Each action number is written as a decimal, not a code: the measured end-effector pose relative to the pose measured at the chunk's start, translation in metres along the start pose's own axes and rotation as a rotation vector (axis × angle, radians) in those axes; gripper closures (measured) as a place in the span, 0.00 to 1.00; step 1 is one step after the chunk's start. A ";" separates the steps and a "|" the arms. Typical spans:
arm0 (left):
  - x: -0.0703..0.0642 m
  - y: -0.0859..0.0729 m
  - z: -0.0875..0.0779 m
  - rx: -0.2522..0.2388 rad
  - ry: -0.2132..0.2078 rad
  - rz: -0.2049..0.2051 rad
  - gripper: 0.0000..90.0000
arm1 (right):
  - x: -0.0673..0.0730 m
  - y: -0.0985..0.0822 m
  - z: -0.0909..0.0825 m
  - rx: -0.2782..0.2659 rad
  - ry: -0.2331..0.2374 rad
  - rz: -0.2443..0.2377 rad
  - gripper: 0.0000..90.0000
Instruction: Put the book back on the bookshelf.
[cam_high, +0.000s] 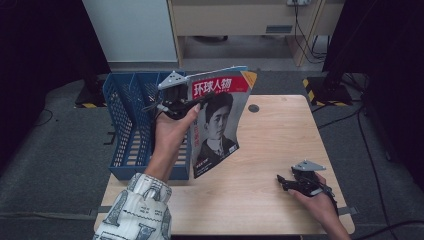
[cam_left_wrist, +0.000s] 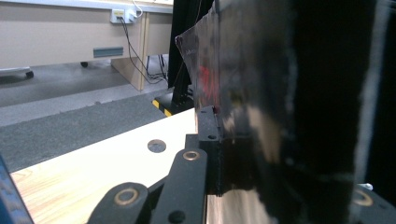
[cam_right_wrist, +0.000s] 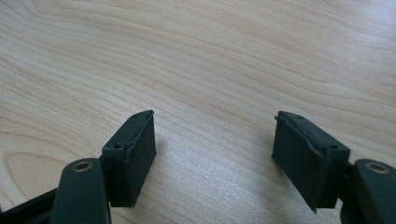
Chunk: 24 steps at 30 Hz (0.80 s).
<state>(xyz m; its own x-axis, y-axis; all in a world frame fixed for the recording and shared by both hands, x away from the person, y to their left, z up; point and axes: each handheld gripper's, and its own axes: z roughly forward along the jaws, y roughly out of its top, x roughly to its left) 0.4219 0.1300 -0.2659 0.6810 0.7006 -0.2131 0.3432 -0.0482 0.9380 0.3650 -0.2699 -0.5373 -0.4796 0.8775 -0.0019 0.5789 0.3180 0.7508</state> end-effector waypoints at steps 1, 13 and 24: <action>0.001 0.000 -0.003 -0.004 0.002 -0.002 0.96 | 0.000 0.000 0.000 0.000 0.001 0.001 0.33; 0.013 -0.004 -0.029 -0.023 0.044 -0.008 0.96 | 0.000 0.000 0.000 0.001 0.002 0.001 0.33; 0.025 -0.010 -0.045 -0.028 0.068 -0.017 0.96 | 0.000 0.000 0.000 0.000 0.001 0.002 0.33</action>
<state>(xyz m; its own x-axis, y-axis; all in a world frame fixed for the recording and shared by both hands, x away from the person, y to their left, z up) 0.4068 0.1798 -0.2684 0.6294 0.7478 -0.2113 0.3356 -0.0163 0.9419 0.3653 -0.2698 -0.5373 -0.4793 0.8776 0.0003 0.5800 0.3165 0.7506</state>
